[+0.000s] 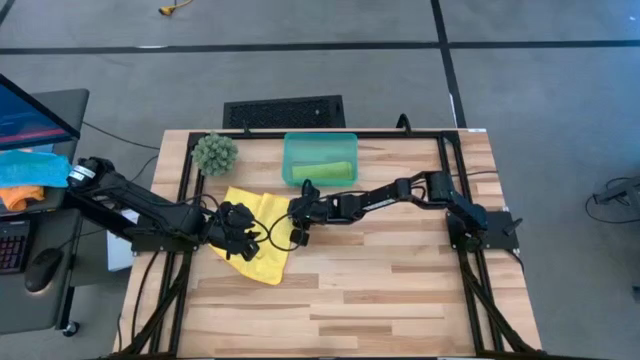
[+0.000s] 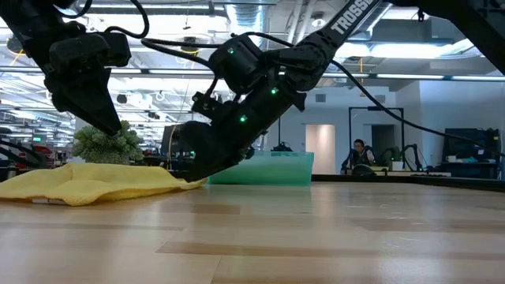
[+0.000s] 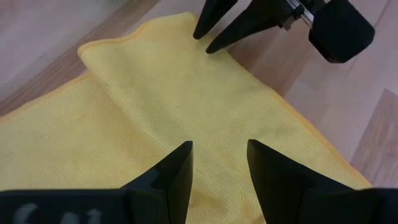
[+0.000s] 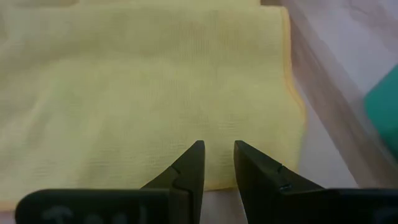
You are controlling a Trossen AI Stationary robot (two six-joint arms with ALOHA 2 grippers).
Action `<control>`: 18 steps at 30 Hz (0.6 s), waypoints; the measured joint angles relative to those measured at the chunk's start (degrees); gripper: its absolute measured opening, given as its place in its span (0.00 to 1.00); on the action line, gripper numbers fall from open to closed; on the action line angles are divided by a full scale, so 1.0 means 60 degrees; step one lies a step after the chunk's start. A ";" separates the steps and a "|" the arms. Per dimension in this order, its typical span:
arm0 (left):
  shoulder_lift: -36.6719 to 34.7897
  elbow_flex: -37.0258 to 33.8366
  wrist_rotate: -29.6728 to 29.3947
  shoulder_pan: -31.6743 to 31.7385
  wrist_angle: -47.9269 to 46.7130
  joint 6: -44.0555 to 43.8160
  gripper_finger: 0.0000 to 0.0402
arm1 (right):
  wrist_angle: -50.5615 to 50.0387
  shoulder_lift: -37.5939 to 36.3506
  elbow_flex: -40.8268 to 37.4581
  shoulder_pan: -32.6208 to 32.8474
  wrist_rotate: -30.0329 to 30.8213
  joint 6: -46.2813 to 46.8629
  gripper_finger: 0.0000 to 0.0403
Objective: Roll microfiber towels into tight, uniform cylinder then place into a basket
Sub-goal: Fold the yellow microfiber cloth
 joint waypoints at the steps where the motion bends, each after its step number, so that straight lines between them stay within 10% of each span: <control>1: 0.0000 0.0000 0.0000 0.0000 0.0000 0.0000 0.36 | -0.0007 0.0000 0.0002 0.0002 0.0000 0.0022 0.27; 18: 0.0004 0.0003 -0.0011 0.0000 0.0003 0.0067 0.36 | -0.1019 -0.0044 0.0033 0.0056 -0.0430 0.0702 0.27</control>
